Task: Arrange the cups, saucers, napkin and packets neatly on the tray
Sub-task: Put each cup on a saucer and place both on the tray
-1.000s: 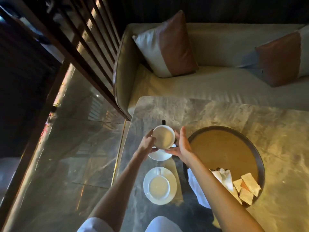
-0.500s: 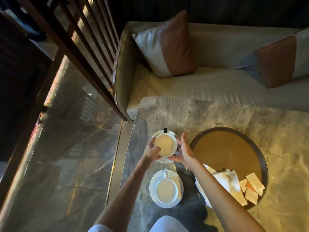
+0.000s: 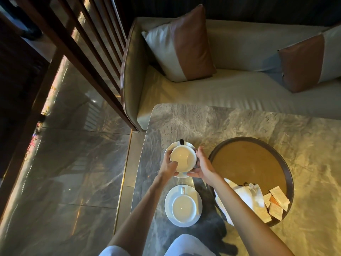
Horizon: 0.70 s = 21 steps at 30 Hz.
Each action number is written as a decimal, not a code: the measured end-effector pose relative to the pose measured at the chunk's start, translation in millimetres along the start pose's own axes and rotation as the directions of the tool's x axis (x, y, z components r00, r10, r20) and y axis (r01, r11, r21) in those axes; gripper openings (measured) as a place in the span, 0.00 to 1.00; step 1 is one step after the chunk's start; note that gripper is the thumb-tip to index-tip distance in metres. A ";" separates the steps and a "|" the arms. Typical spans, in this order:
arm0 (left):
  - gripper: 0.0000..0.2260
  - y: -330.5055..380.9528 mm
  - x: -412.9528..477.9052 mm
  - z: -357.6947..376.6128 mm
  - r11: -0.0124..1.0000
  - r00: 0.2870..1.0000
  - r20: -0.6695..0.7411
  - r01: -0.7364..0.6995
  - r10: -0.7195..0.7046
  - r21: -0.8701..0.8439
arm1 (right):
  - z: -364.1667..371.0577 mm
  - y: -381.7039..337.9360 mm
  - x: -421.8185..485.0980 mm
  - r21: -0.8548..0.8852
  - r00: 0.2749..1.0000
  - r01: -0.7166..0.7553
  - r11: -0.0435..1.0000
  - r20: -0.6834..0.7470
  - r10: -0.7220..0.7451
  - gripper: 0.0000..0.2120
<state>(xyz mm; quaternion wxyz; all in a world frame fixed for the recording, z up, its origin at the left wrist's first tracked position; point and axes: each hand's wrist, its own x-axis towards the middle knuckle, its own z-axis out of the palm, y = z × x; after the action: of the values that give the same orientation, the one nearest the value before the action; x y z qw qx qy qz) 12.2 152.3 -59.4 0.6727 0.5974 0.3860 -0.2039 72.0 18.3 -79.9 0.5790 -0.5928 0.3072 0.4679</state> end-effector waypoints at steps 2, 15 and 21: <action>0.32 -1.3 1.4 -1.5 1.000 1.000 0.000 -0.009 0.009 0.013 | -0.9 -0.6 1.1 -0.011 1.000 -0.006 1.000 0.001 0.006 0.29; 0.33 -7.8 13.2 -4.6 0.999 1.000 -0.002 -0.008 0.008 0.037 | -5.1 1.2 4.4 -0.048 0.999 -0.030 0.998 -0.012 0.029 0.32; 0.23 -1.1 15.4 -17.4 0.970 0.963 -0.255 -0.024 0.088 0.243 | -21.0 0.2 9.5 -0.242 0.926 0.140 0.960 -0.312 -0.214 0.18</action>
<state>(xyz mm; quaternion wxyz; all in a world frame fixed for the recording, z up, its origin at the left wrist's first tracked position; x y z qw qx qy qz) 16.2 171.7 -71.7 0.5445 0.7061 0.4278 -0.1480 79.6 -0.5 -90.9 0.4906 -0.7484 0.2937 0.3361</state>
